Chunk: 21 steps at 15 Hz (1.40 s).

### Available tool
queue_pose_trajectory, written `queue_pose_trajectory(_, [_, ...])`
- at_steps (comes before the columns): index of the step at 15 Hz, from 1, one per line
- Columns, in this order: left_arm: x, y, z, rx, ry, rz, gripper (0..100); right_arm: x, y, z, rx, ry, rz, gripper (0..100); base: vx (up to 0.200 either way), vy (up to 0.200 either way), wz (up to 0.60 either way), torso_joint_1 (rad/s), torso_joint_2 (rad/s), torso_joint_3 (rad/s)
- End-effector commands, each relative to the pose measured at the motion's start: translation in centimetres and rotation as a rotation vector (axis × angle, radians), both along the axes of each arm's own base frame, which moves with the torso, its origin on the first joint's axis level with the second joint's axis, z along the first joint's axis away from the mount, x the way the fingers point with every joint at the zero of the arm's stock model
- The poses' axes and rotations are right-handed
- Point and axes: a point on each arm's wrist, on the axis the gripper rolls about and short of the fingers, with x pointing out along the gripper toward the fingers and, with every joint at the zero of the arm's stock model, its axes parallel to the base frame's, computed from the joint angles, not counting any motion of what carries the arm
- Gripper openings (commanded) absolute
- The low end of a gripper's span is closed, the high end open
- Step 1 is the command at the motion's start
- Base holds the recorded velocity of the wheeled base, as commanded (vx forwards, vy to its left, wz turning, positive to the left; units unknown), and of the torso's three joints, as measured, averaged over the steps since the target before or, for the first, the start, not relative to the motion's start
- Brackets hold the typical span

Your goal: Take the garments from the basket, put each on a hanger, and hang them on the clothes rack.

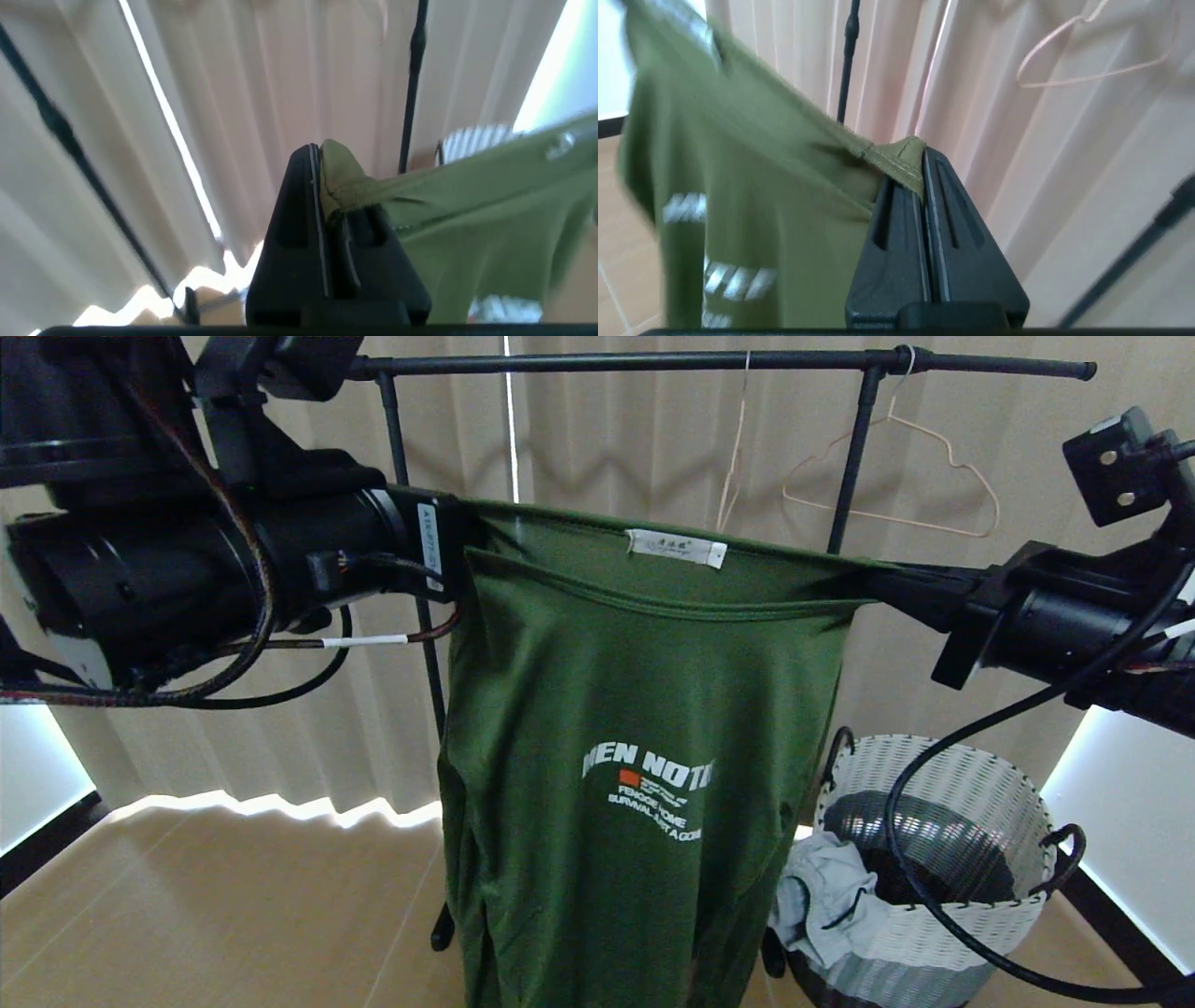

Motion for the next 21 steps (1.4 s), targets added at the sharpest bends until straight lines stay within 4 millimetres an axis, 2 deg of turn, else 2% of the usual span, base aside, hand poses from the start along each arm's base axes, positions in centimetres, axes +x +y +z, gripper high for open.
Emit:
queue_pose_trajectory(1, [2.0, -1.5, -0.1, 0.0, 0.001, -0.005, 0, -2.0, -1.0, 1.4, 0.012, -0.03, -0.008, 0, 0.0, 0.0, 0.0, 0.0, 0.0, 0.0])
queue_pose_trajectory(4, [4.1, -2.3, -1.3, -0.013, 0.046, 0.011, 0, -4.8, -1.8, 0.2, -0.008, 0.035, 0.078, 0, 0.0, 0.0, 0.0, 0.0, 0.0, 0.0])
queue_pose_trajectory(6, [4.6, -2.2, -1.6, -0.022, 0.06, 0.023, 0, -6.3, -2.1, -0.2, -0.006, 0.041, 0.16, 0, 0.0, 0.0, 0.0, 0.0, 0.0, 0.0])
queue_pose_trajectory(10, [4.5, -2.1, -2.1, -0.018, 0.078, 0.026, 0, -6.6, -2.2, -0.9, -0.011, 0.059, 0.161, 0, 0.0, 0.0, 0.0, 0.0, 0.0, 0.0])
queue_pose_trajectory(13, [3.7, -1.6, -2.3, -0.007, 0.086, 0.022, 0, -5.2, -2.1, -1.4, -0.034, 0.077, 0.136, 0, 0.0, 0.0, 0.0, 0.0, 0.0, 0.0])
queue_pose_trajectory(15, [2.8, -1.1, -2.5, 0.002, 0.095, 0.022, 0, -3.9, -2.9, -2.0, -0.054, 0.084, 0.081, 0, 0.0, 0.0, 0.0, 0.0, 0.0, 0.0])
queue_pose_trajectory(17, [1.8, -0.5, -2.7, 0.005, 0.106, -0.041, 0, -2.8, -2.8, -2.1, -0.051, 0.075, 0.07, 0, 0.0, 0.0, 0.0, 0.0, 0.0, 0.0])
queue_pose_trajectory(18, [0.9, 0.0, -2.5, 0.009, 0.115, -0.097, 0, -1.9, -2.6, -1.8, -0.046, 0.058, 0.059, 0, 0.0, 0.0, 0.0, 0.0, 0.0, 0.0])
queue_pose_trajectory(21, [-0.6, 0.9, -1.9, 0.024, 0.14, -0.127, 0, 0.3, -2.1, -1.0, -0.038, 0.021, 0.03, 0, 0.0, 0.0, 0.0, 0.0, 0.0, 0.0])
